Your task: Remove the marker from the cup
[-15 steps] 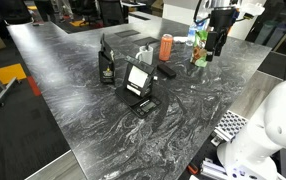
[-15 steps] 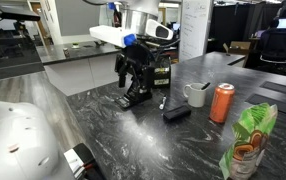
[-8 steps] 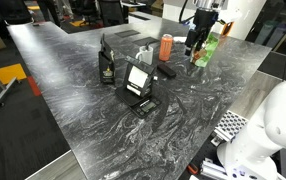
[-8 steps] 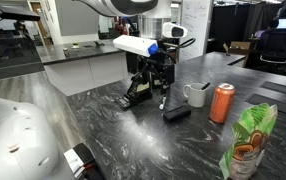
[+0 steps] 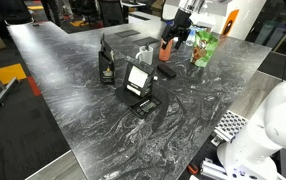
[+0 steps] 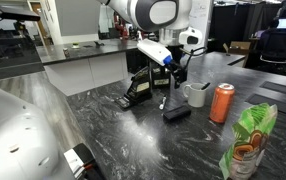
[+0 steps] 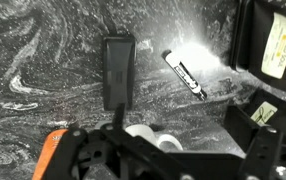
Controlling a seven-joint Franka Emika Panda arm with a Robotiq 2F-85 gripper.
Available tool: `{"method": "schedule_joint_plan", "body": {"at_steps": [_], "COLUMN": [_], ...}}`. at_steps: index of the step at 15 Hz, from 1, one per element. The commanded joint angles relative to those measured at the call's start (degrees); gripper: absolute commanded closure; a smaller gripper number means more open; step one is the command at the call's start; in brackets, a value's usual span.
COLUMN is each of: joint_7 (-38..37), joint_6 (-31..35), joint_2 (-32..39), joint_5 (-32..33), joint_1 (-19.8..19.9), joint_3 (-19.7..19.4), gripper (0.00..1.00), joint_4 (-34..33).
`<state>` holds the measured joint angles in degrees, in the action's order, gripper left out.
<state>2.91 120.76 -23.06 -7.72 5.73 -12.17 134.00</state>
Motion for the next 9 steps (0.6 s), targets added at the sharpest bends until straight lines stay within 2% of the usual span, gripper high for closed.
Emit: {"method": "schedule_joint_plan", "body": {"at_steps": [1, 4, 9], "joint_7": [-5.6, -13.41, -29.1], "joint_6": [5.62, 10.85, 12.81], "joint_2": [7.84, 12.66, 21.55], "joint_5": [-2.47, -1.09, 7.0], "joint_1": [0.69, 1.13, 2.1], "joint_3": [1.63, 3.5, 5.22], "gripper": [0.0, 0.0, 0.0], "joint_4": [-6.6, -10.99, -19.95]}}
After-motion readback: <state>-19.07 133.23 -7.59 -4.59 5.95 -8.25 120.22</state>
